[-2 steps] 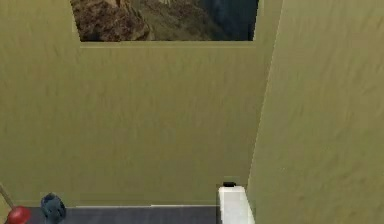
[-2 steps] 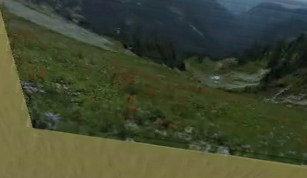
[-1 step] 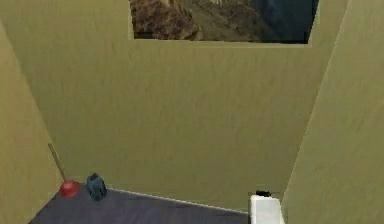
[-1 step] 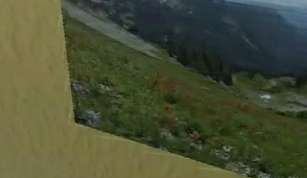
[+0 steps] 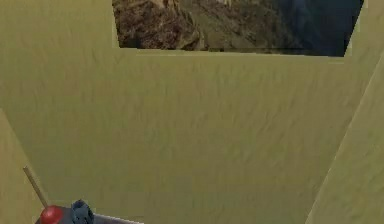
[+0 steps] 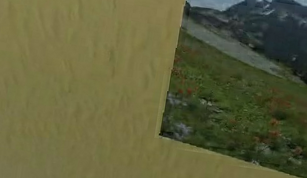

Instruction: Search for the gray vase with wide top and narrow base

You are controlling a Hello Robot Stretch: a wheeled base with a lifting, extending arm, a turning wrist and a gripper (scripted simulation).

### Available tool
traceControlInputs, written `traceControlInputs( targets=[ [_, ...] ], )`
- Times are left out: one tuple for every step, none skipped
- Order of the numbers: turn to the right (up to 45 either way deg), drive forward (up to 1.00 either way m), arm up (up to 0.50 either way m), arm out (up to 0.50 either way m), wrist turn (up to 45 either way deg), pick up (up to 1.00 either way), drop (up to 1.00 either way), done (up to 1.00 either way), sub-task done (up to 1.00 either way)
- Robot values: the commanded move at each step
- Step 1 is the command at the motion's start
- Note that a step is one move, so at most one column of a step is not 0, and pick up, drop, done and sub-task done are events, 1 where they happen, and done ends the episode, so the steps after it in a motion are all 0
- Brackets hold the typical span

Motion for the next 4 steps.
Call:
traceControlInputs(
  targets=[
    [-45.0, 0.0, 0.0, 0.0, 0.0, 0.0, 0.0, 0.0, 0.0],
    [-6.0, 0.0, 0.0, 0.0, 0.0, 0.0, 0.0, 0.0, 0.0],
    [0.0, 0.3, 0.0, 0.0, 0.0, 0.0, 0.0, 0.0, 0.0],
    [-21.0, 0.0, 0.0, 0.0, 0.0, 0.0, 0.0, 0.0, 0.0]
  ],
)
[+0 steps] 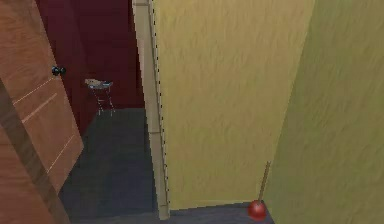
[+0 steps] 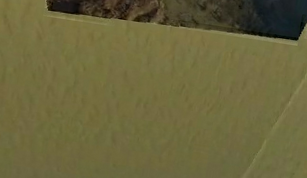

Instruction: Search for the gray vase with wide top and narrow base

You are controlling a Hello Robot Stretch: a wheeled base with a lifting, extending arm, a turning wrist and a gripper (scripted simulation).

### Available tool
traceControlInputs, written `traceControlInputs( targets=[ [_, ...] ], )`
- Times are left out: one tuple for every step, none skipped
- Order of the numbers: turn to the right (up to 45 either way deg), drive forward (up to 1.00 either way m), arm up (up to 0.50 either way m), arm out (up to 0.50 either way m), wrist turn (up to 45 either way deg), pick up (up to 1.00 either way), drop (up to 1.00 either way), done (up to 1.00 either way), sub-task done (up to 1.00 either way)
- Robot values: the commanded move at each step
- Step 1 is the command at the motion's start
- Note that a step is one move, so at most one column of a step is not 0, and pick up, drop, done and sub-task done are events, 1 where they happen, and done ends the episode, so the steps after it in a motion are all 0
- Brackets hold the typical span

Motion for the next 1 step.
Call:
traceControlInputs(
  targets=[
    [0.0, 0.4, 0.0, 0.0, 0.0, 0.0, 0.0, 0.0, 0.0]
  ],
)
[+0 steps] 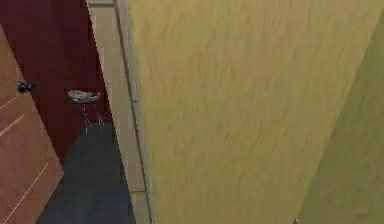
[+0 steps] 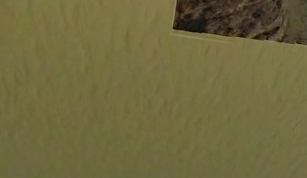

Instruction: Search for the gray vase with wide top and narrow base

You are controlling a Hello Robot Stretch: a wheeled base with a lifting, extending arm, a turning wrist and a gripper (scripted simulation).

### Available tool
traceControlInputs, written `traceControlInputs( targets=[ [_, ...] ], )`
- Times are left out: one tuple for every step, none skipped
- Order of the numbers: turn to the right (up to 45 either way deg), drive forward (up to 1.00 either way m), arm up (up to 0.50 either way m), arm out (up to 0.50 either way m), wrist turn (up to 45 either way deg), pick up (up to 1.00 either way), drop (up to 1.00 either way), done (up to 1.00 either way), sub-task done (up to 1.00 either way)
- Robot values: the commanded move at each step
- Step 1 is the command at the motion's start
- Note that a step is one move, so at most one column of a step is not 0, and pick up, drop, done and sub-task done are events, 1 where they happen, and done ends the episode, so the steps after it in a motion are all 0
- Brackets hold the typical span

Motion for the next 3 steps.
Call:
traceControlInputs(
  targets=[
    [-39.0, 0.0, 0.0, 0.0, 0.0, 0.0, 0.0, 0.0, 0.0],
    [0.0, 0.6, 0.0, 0.0, 0.0, 0.0, 0.0, 0.0, 0.0],
    [27.0, 0.0, 0.0, 0.0, 0.0, 0.0, 0.0, 0.0, 0.0]
  ],
)
